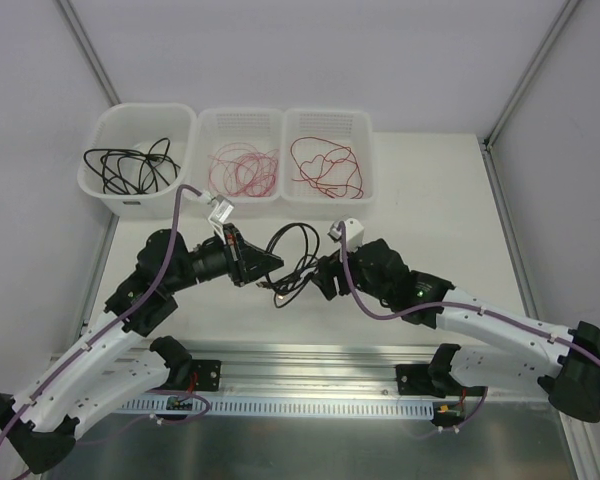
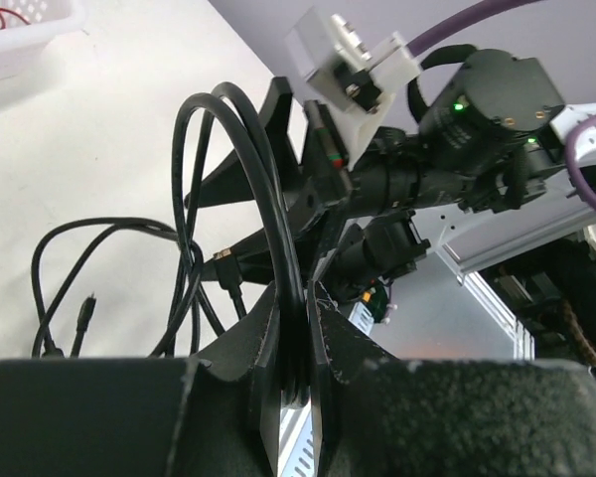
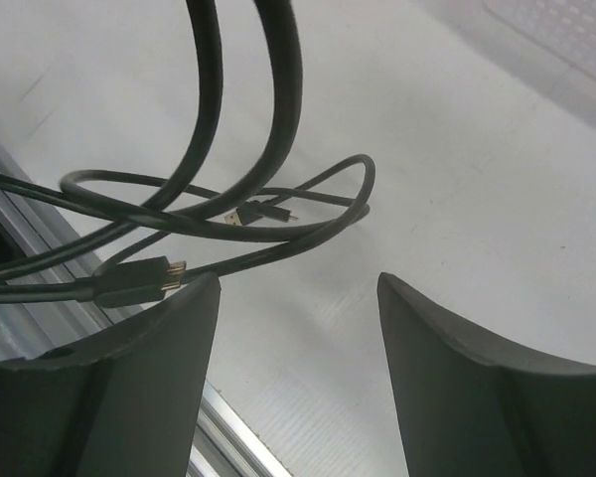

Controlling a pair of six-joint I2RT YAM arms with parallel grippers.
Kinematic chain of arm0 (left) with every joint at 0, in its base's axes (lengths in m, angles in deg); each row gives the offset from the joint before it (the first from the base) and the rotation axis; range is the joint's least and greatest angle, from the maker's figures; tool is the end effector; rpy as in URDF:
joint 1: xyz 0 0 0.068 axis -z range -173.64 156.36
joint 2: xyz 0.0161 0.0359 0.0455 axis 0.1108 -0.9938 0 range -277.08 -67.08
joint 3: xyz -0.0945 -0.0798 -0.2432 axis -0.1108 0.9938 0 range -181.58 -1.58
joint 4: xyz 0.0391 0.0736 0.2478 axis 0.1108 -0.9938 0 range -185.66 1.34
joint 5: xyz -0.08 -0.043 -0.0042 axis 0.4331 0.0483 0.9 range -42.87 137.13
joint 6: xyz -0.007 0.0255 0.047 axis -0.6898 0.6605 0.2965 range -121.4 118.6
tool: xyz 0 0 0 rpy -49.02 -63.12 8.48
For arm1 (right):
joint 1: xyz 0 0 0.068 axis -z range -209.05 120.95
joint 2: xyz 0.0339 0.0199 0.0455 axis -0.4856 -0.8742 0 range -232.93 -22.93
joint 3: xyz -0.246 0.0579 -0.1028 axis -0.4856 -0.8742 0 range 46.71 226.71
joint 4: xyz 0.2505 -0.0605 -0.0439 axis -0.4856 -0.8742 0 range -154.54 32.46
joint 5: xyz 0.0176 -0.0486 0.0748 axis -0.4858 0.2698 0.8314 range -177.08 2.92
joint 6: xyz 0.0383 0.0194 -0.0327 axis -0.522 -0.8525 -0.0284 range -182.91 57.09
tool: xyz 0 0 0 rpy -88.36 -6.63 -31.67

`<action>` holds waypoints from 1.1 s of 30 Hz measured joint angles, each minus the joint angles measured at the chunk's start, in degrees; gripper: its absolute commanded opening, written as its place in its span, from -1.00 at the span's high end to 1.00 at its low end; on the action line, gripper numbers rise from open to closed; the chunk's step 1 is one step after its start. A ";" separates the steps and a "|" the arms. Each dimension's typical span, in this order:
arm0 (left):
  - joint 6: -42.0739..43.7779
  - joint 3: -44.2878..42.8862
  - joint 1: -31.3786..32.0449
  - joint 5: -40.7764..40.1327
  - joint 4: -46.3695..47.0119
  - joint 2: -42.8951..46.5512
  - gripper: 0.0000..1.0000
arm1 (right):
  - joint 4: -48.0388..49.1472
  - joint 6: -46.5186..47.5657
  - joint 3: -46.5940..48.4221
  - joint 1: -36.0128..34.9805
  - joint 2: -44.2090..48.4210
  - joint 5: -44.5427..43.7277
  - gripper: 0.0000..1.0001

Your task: Untangle the cables

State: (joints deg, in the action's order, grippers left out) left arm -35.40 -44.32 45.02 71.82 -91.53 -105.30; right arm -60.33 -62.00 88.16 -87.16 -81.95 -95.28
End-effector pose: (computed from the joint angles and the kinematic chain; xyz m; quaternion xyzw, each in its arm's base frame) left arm 0.1144 -0.1105 0.3590 0.1809 0.6739 -0.5351 0.4762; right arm 0.1303 0.1994 0.2851 -0.3678 0.7328 0.2211 0.5281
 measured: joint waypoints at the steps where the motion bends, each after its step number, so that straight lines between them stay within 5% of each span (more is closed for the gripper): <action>1: -0.02 -0.39 0.00 0.52 0.00 -0.02 1.00 | 0.00 1.14 0.00 0.02 -0.35 0.39 -0.33; 12: -0.42 -3.02 0.00 3.76 -0.63 -0.46 1.00 | 0.09 6.93 0.07 0.44 -1.88 1.57 -0.23; 15: -0.70 -3.63 0.00 4.02 -0.66 -0.22 1.00 | 0.79 7.21 0.07 0.55 -2.97 1.62 -0.04; 24: 0.66 -4.07 0.00 -0.37 -5.18 2.40 1.00 | 0.31 7.82 0.04 1.01 -1.81 1.66 0.95; 33: 3.17 -2.54 0.00 -13.07 -14.82 1.70 1.00 | -7.21 9.31 0.42 1.70 12.50 -1.01 0.99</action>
State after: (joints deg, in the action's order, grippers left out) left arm -32.23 -46.85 45.02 58.75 -106.35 -103.60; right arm -67.54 -52.69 88.58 -85.45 -69.45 -96.29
